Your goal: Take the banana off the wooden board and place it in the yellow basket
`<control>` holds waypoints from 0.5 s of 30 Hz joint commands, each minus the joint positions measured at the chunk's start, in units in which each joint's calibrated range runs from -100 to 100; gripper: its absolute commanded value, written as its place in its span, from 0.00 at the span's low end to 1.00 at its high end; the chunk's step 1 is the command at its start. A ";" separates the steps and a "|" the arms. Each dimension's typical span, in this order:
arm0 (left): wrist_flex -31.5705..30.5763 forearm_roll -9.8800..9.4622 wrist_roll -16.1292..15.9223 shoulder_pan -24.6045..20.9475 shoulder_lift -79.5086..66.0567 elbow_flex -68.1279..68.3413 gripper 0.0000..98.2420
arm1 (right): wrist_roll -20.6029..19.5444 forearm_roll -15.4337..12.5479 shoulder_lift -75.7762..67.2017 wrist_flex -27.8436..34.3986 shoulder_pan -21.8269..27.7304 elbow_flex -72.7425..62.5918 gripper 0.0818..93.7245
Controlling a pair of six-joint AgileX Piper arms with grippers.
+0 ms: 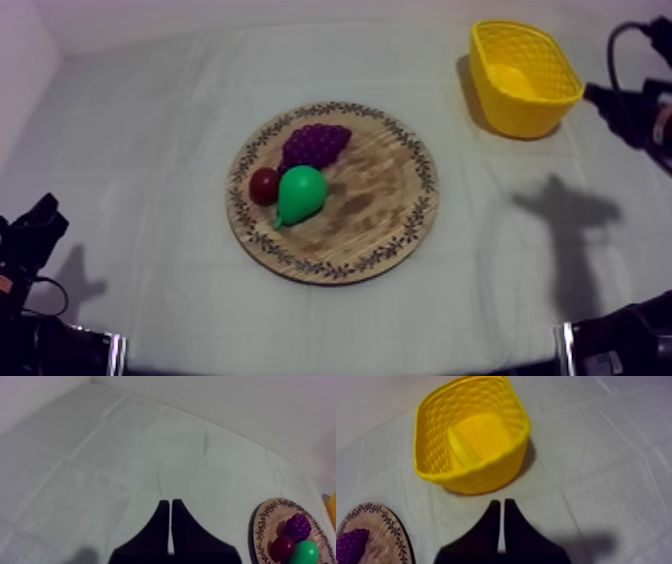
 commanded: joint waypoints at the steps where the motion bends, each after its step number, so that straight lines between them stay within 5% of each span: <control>1: 0.00 0.03 0.01 0.02 -0.05 -0.01 0.00 | -6.30 3.42 -8.51 -0.49 -0.08 11.05 0.00; 4: 0.00 0.03 0.02 0.02 -0.05 -0.01 0.00 | -7.86 4.36 -13.11 -1.21 0.06 14.85 0.00; 15: 0.00 0.03 -0.01 0.02 -0.05 -0.01 0.00 | -4.91 -1.29 -24.63 -3.37 1.15 20.88 0.00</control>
